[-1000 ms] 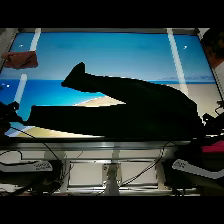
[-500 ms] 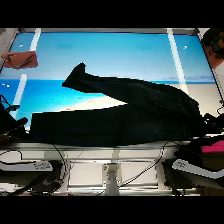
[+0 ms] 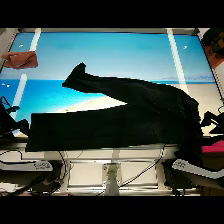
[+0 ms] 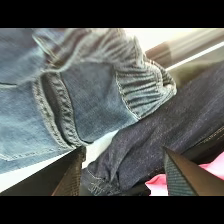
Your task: Fold the clothes and pants, and hang the long-sleeved shirts on hangers.
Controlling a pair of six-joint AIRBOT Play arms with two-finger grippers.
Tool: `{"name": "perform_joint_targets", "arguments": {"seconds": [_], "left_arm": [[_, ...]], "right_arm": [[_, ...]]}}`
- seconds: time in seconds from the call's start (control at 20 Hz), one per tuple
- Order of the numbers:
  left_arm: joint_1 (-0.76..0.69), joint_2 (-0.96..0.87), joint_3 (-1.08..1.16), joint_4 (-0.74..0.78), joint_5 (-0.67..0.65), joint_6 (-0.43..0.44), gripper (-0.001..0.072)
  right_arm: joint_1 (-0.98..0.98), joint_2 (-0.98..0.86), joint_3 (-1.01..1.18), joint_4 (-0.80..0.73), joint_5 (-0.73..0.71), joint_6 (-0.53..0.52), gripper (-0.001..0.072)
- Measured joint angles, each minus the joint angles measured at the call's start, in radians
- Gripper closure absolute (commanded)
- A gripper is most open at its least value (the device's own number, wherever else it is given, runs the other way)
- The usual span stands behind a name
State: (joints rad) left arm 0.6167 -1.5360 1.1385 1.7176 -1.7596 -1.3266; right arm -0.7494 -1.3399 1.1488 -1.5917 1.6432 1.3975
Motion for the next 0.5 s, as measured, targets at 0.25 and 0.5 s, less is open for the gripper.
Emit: {"name": "perform_joint_targets", "arguments": {"seconds": [0.25,0.5], "left_arm": [[-0.026,-0.001,0.152,-0.063,0.049,-0.029,0.0009],[-0.098,-0.005,0.243,-0.481,0.293,-0.039,0.0009]], "right_arm": [[0.000,0.000,0.162,0.035,-0.013,0.002,0.0166],[0.000,-0.001,0.238,0.115,-0.060,0.005,0.0171]]}}
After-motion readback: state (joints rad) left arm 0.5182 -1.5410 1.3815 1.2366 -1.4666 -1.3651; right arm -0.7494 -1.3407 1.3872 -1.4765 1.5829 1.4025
